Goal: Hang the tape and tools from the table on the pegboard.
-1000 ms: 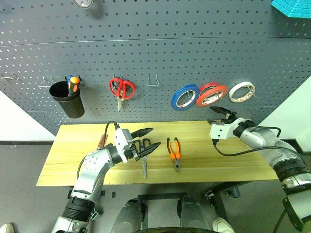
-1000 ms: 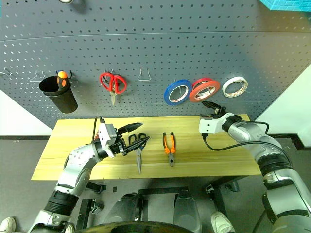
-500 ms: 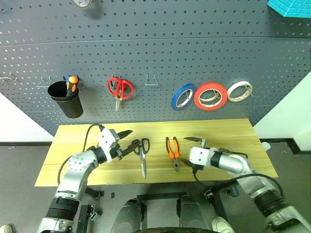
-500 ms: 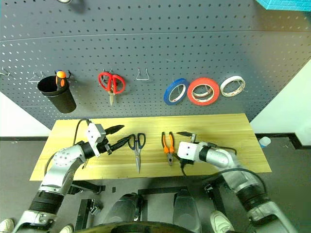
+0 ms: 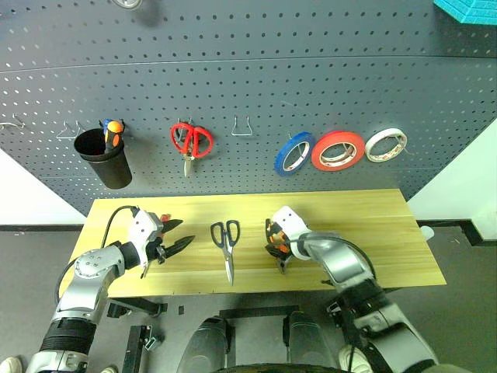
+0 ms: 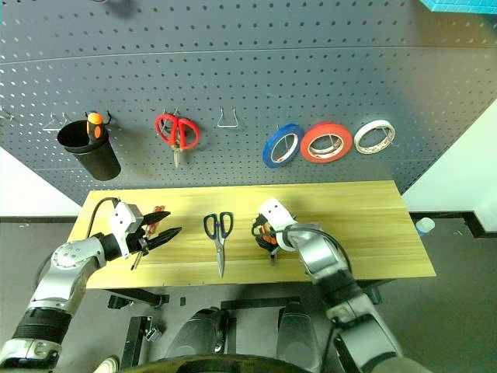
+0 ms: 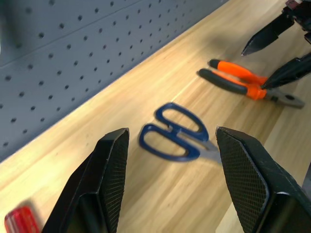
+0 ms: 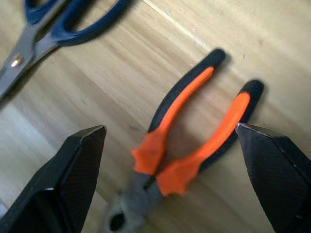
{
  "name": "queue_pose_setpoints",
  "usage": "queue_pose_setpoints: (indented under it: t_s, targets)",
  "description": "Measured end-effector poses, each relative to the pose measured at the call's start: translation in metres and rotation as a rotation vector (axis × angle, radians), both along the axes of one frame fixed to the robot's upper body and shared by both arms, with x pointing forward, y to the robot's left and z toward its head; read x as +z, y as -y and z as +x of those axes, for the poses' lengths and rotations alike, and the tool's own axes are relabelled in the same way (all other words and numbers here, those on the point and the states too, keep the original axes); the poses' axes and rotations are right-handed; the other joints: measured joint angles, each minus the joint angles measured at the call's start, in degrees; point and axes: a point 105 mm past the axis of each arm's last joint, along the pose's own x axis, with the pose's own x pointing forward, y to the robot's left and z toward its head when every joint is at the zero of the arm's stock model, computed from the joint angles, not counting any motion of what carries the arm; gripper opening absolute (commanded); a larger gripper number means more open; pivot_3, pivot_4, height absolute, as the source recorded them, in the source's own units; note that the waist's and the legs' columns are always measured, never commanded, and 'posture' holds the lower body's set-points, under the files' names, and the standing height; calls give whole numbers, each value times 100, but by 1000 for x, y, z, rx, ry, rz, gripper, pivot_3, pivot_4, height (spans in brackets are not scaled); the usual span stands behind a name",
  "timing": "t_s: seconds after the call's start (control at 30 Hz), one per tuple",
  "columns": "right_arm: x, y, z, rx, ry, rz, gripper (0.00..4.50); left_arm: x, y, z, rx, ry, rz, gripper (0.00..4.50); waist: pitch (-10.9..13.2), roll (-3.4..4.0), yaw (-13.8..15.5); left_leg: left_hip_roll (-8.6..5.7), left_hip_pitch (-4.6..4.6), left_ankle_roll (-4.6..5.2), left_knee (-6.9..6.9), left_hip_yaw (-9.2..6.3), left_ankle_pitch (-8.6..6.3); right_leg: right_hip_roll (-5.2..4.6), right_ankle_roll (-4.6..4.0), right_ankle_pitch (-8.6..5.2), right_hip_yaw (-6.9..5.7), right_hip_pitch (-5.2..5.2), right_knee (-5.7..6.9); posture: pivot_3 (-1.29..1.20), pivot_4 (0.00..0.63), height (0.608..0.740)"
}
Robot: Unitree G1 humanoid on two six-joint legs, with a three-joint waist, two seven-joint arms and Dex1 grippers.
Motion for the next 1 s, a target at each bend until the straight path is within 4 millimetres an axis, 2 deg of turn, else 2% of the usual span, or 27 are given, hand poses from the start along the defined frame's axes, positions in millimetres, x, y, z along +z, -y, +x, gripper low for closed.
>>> queue_pose_setpoints:
  t_s: [0.1, 0.37, 0.57, 0.9, 1.0]
  targets:
    - [1, -1, 5, -65, -32, -26, 4467, 4, -2, 0, -5, 15, -13, 2990, 1, 1, 14, 0, 0, 0, -1, 0, 0, 0, 2, 0, 0, 0, 0, -56, 132, 729]
    - [-20, 1, -3, -208, -169, -118, 4467, 5, 2, -1, -18, 23, -42, 2990, 3, 6, -122, -1, 0, 0, -5, 0, 0, 0, 5, 1, 0, -4, 4, -47, 129, 729]
    - [-24, -1, -4, -265, -241, -96, 4467, 5, 3, -2, -22, 24, -59, 2990, 4, 8, -162, 1, 2, 0, -5, -2, 0, 1, 7, 1, 0, -8, 14, -47, 133, 729]
    - [-22, -19, 5, -294, -265, -63, 4467, 5, 5, -2, -19, 25, -76, 2990, 5, 9, -277, 1, 2, 0, -5, -3, 0, 1, 8, 0, 0, -8, 14, -46, 133, 729]
    - [-22, -16, 9, -318, -259, -70, 3885, 5, 5, -2, -19, 26, -77, 2990, 6, 10, -278, 1, 2, 0, -6, -4, 0, 2, 8, 0, 0, -8, 14, -46, 133, 729]
